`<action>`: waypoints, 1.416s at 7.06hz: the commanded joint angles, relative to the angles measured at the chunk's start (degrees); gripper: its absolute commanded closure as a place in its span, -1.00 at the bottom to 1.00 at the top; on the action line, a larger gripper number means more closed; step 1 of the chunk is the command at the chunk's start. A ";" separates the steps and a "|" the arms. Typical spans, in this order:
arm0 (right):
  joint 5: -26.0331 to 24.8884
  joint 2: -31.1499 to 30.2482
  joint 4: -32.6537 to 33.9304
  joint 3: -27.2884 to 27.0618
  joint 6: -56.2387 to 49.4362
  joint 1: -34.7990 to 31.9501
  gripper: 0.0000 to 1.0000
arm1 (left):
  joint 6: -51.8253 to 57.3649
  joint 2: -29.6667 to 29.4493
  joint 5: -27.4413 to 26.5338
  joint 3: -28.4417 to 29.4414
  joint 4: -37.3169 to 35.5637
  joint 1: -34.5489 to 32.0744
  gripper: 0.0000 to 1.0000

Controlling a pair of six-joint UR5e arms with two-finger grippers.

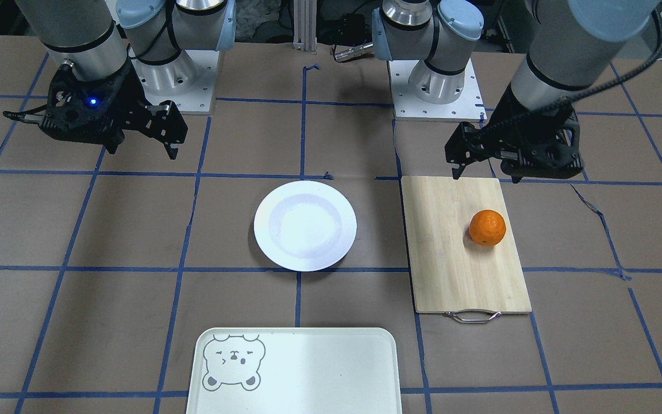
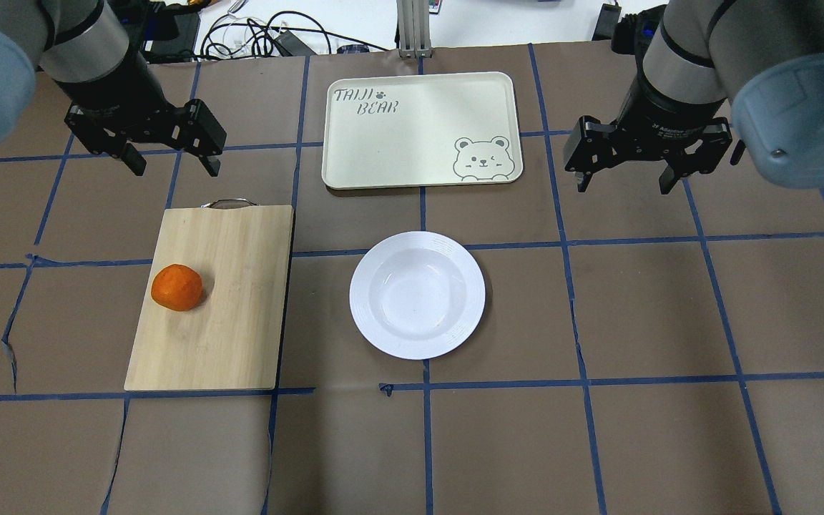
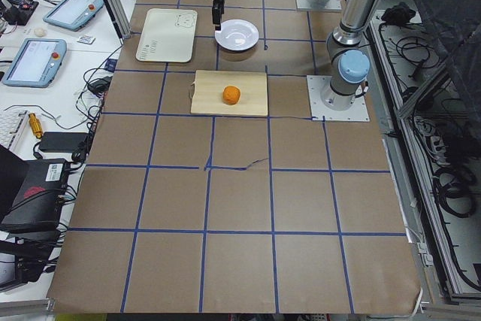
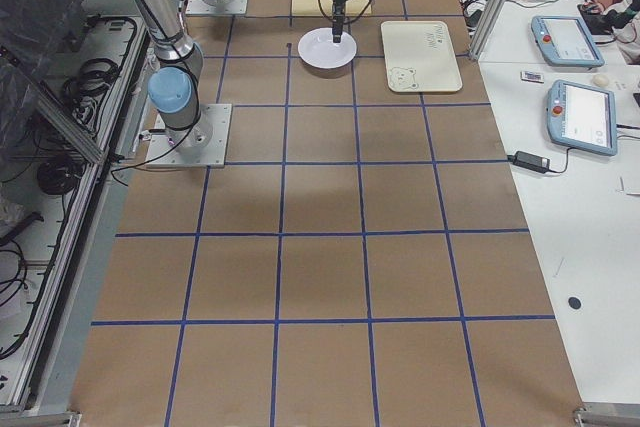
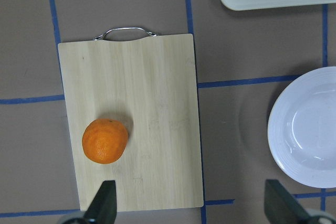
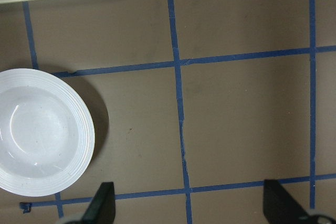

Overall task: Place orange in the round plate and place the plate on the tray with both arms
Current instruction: 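Lower the left gripper onto the orange on the cutting board and grasp it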

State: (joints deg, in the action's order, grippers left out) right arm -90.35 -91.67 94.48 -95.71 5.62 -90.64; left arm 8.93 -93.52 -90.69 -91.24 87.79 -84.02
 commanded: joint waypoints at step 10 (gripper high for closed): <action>-0.09 0.00 0.00 0.00 0.00 0.02 -1.00 | 19.73 -9.58 -6.96 -24.60 -29.17 8.08 1.00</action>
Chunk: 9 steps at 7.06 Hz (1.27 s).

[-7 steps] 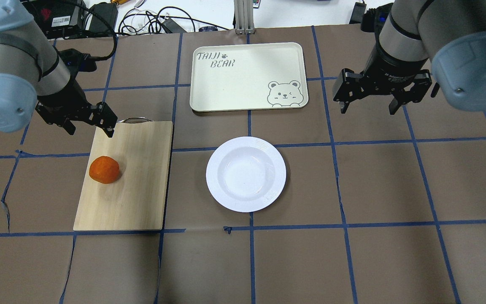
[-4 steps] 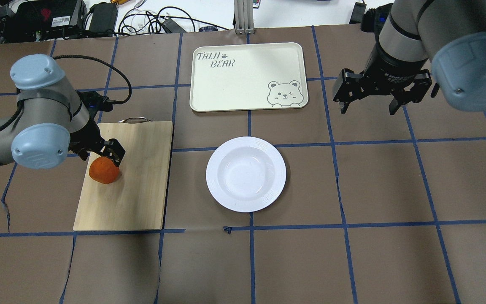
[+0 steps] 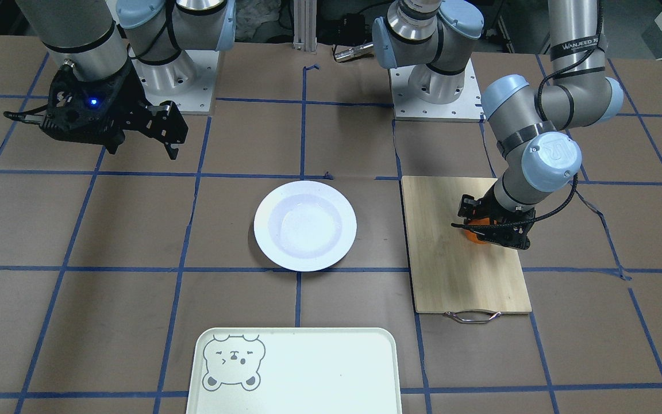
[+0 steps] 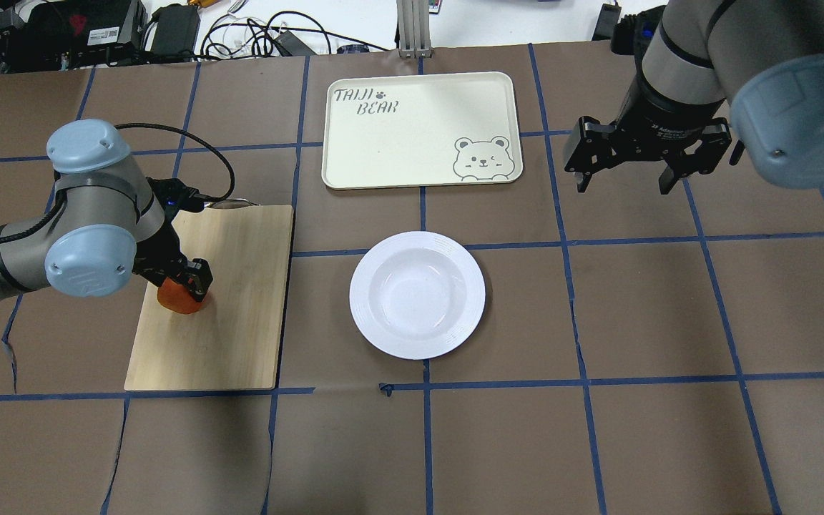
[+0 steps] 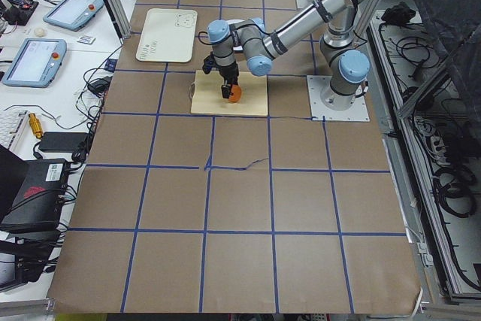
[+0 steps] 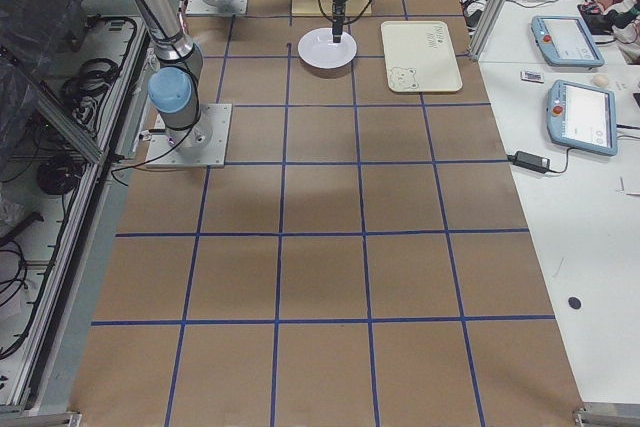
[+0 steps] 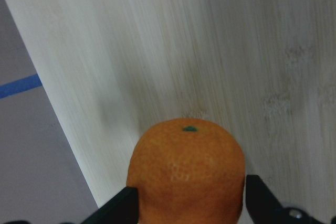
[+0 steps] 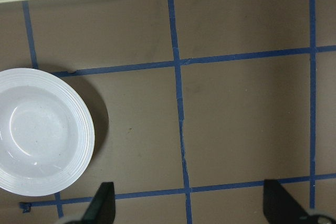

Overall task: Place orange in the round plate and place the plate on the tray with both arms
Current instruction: 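Carry the orange with the left gripper into the white bowl and release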

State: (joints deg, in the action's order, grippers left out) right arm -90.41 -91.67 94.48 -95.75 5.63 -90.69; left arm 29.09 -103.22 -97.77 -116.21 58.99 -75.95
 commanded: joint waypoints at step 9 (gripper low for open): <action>0.06 0.44 1.23 0.12 -1.05 0.60 -1.00 | -33.81 -2.94 22.94 10.04 1.39 -26.07 1.00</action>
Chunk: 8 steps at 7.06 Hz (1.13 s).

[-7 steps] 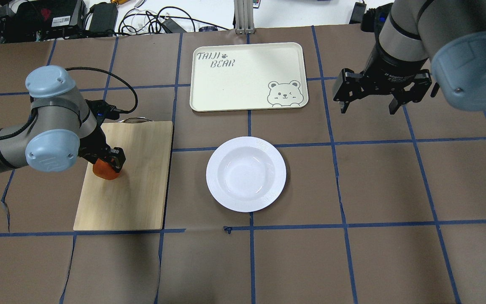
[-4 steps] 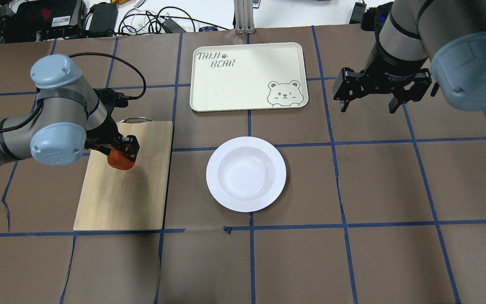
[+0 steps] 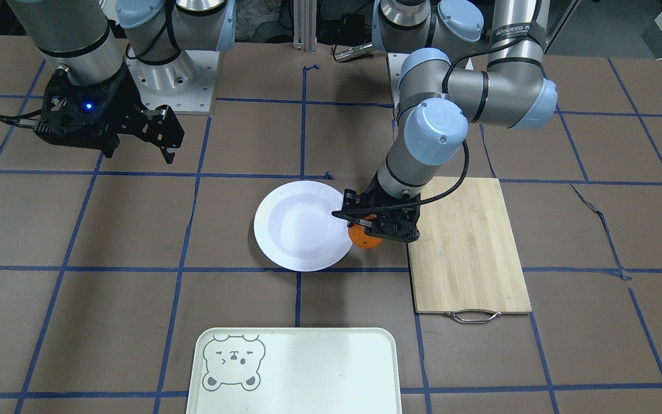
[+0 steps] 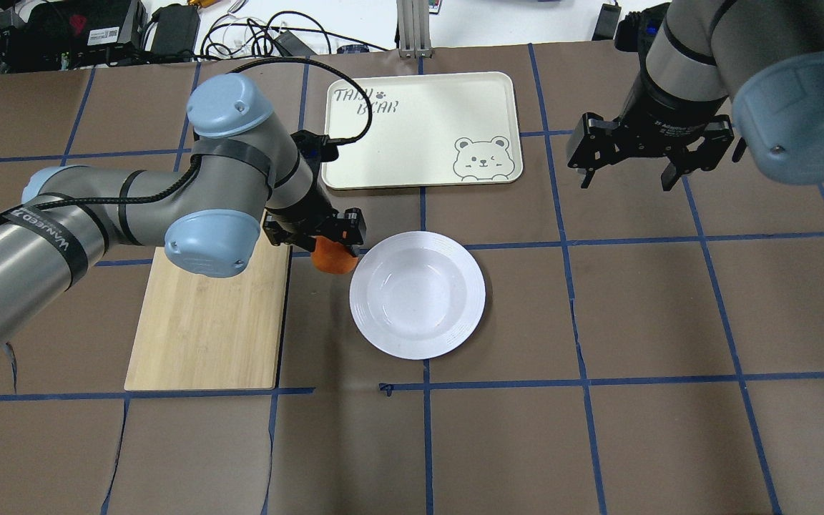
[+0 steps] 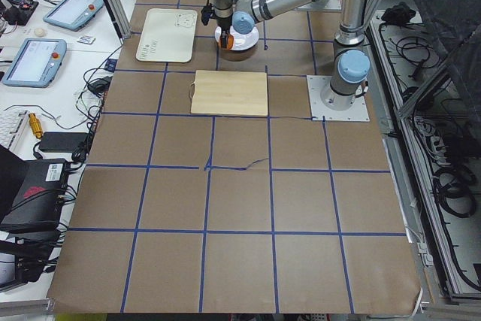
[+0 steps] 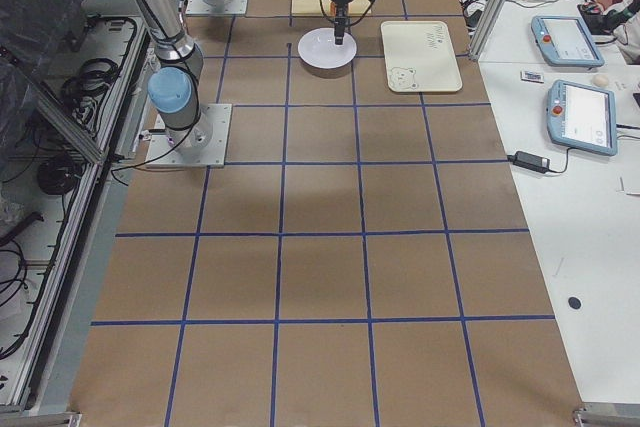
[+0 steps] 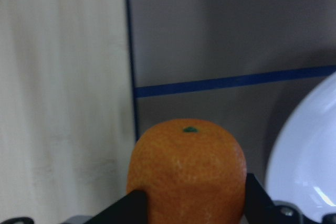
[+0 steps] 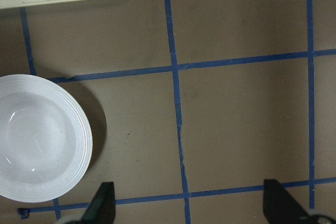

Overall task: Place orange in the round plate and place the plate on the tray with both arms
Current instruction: 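Carry the orange with the left gripper into the white bowl and release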

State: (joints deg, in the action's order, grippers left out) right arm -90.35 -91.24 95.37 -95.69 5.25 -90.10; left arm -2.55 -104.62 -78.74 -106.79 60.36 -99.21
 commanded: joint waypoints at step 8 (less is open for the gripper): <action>0.10 1.67 0.43 -0.20 0.37 0.71 -1.00 | -10.20 -2.18 4.15 7.34 8.20 -5.91 -1.00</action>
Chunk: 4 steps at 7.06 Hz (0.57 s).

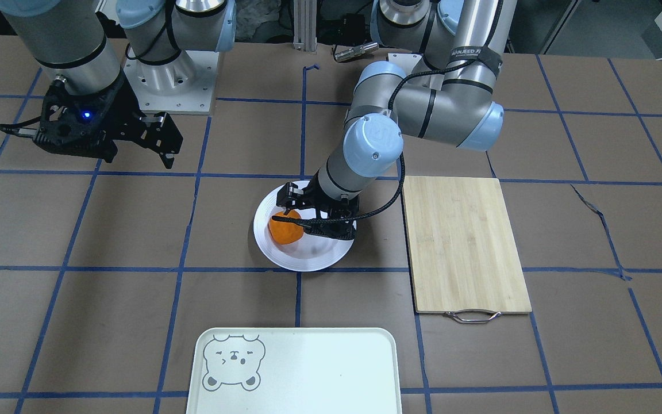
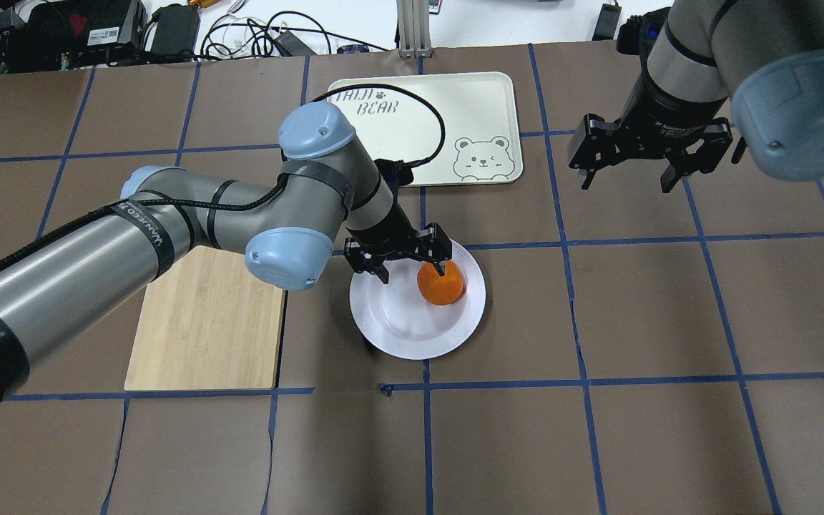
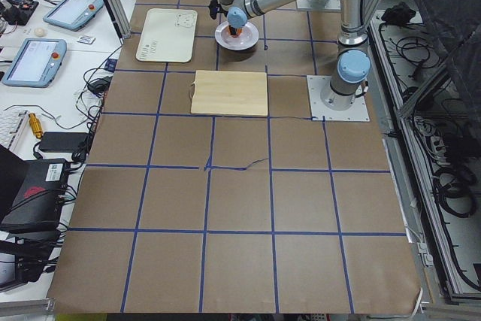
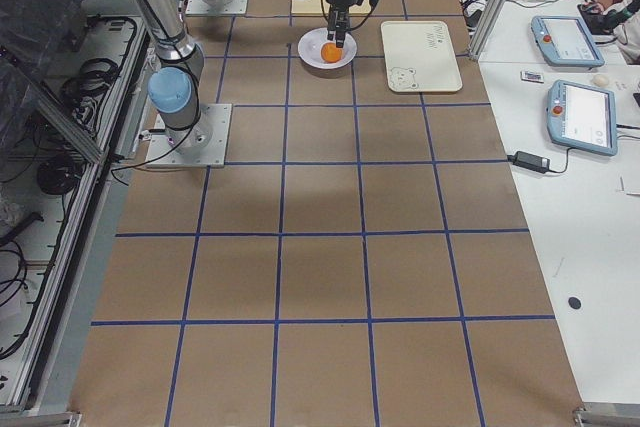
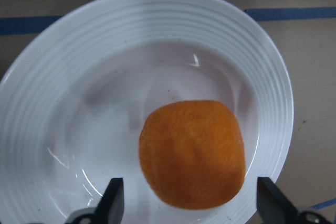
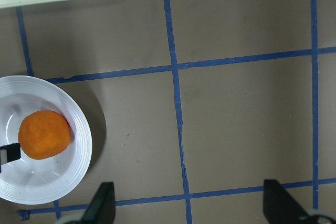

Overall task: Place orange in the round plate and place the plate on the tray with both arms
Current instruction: 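Raise the left gripper away while the right gripper moves toward the bowl rim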

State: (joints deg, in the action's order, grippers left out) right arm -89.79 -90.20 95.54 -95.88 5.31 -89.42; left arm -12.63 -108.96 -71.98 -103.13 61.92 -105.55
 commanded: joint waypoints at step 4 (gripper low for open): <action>11.18 7.39 4.47 -0.09 -3.89 2.23 -1.00 | 5.47 13.57 -16.30 13.31 22.81 7.17 -1.00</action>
State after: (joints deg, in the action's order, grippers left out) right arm -83.15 -85.01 98.25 -95.91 2.83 -87.90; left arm -10.61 -98.64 -83.07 -90.84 83.51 -101.47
